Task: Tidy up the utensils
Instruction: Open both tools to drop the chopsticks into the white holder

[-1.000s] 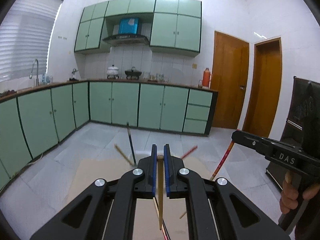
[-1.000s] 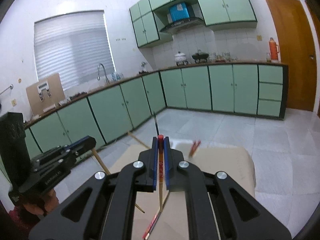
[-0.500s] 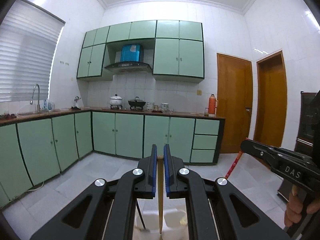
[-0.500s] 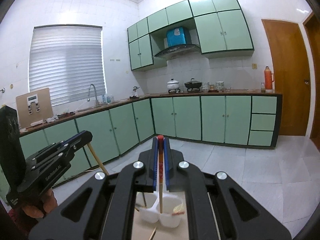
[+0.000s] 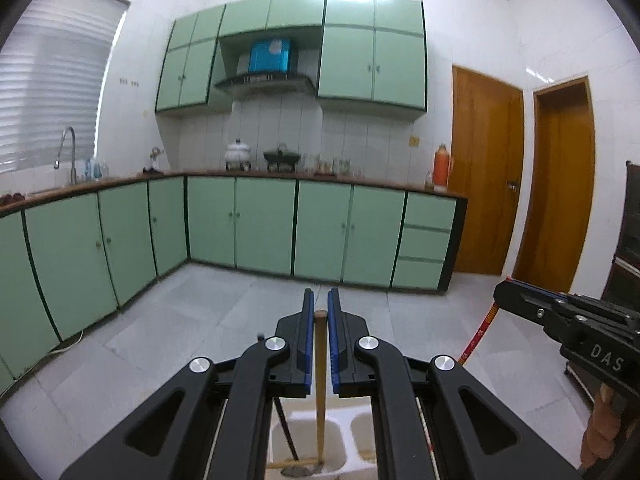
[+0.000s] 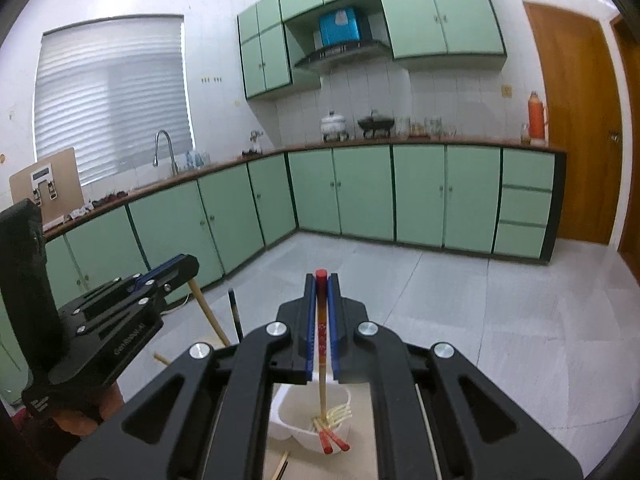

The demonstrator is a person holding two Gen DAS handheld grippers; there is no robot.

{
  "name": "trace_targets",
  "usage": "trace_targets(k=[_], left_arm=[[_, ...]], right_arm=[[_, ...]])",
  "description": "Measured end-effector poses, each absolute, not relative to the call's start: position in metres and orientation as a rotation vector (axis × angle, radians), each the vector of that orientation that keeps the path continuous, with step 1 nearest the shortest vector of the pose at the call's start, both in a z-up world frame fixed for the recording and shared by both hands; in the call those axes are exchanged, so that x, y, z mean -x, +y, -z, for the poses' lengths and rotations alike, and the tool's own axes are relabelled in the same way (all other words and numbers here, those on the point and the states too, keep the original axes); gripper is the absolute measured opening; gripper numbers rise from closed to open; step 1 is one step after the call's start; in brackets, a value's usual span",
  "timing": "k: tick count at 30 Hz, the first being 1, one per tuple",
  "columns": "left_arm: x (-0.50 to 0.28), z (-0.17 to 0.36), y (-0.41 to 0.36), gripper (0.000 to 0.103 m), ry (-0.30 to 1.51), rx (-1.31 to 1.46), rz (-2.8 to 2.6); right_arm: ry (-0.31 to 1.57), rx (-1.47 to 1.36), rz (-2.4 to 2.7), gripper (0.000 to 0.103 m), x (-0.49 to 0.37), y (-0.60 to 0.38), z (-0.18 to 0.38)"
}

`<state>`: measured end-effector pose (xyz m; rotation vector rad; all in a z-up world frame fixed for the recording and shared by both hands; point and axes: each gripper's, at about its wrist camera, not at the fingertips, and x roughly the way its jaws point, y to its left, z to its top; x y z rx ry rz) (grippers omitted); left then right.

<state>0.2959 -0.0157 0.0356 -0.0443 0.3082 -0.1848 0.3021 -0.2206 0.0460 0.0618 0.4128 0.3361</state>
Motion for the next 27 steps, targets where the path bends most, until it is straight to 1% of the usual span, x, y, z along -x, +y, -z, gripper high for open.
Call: trace_targets(k=[1, 4, 5, 6, 7, 8, 10, 11, 12, 13, 14, 16, 17, 18, 19, 21, 24, 25, 27], left_arm=[[-0.297, -0.031, -0.015, 0.007, 0.321, 0.043, 0.187], [-0.295, -0.024, -0.014, 0.008, 0.333, 0.042, 0.185], [-0.294, -0.023, -0.014, 0.014, 0.337, 0.041, 0.188], [-0.29, -0.024, -0.013, 0.025, 0.338, 0.043, 0.188], [-0.285, -0.025, -0.012, 0.032, 0.332, 0.044, 0.181], [-0.28, -0.026, -0.01, 0.041, 0.322, 0.045, 0.176], [-0.268, -0.028, -0.009, 0.042, 0.31, 0.044, 0.178], [-0.263, -0.03, -0.008, 0.046, 0.307, 0.046, 0.178], [-0.255, -0.032, -0.006, 0.05, 0.303, 0.053, 0.174], [-0.249, -0.034, -0.004, 0.051, 0.299, 0.065, 0.174], [-0.239, -0.035, -0.001, 0.053, 0.294, 0.078, 0.178], [-0.226, -0.036, 0.001, 0.058, 0.288, 0.083, 0.175], [-0.213, -0.036, 0.002, 0.062, 0.283, 0.079, 0.169], [-0.207, -0.036, 0.003, 0.066, 0.282, 0.077, 0.168], [-0.2, -0.035, 0.004, 0.067, 0.284, 0.078, 0.168], [-0.181, -0.029, 0.005, 0.07, 0.291, 0.076, 0.173], [-0.157, -0.014, 0.006, 0.076, 0.313, 0.074, 0.167], [-0.152, -0.01, 0.007, 0.078, 0.321, 0.074, 0.165], [-0.139, 0.002, 0.009, 0.081, 0.351, 0.08, 0.159]], right_arm=[[0.424, -0.065, -0.339, 0.008, -0.302, -0.219, -0.041], [0.441, -0.068, -0.34, 0.009, -0.299, -0.218, -0.031], [0.443, -0.073, -0.339, 0.009, -0.297, -0.218, -0.03], [0.443, -0.078, -0.336, 0.017, -0.293, -0.219, -0.03], [0.441, -0.082, -0.334, 0.026, -0.29, -0.221, -0.03], [0.432, -0.085, -0.328, 0.03, -0.285, -0.222, -0.031], [0.401, -0.084, -0.314, 0.039, -0.272, -0.226, -0.037], [0.389, -0.083, -0.31, 0.041, -0.268, -0.228, -0.04], [0.379, -0.084, -0.305, 0.047, -0.264, -0.231, -0.042], [0.359, -0.09, -0.292, 0.053, -0.254, -0.236, -0.045], [0.34, -0.098, -0.281, 0.056, -0.245, -0.24, -0.047], [0.312, -0.116, -0.261, 0.07, -0.229, -0.248, -0.048], [0.298, -0.127, -0.25, 0.072, -0.22, -0.253, -0.049], [0.284, -0.14, -0.238, 0.077, -0.208, -0.256, -0.048], [0.277, -0.147, -0.232, 0.082, -0.201, -0.259, -0.047], [0.266, -0.157, -0.211, 0.088, -0.185, -0.264, -0.042], [0.263, -0.155, -0.174, 0.092, -0.158, -0.268, -0.027], [0.269, -0.146, -0.164, 0.095, -0.15, -0.267, -0.02], [0.284, -0.128, -0.142, 0.097, -0.138, -0.265, -0.008]])
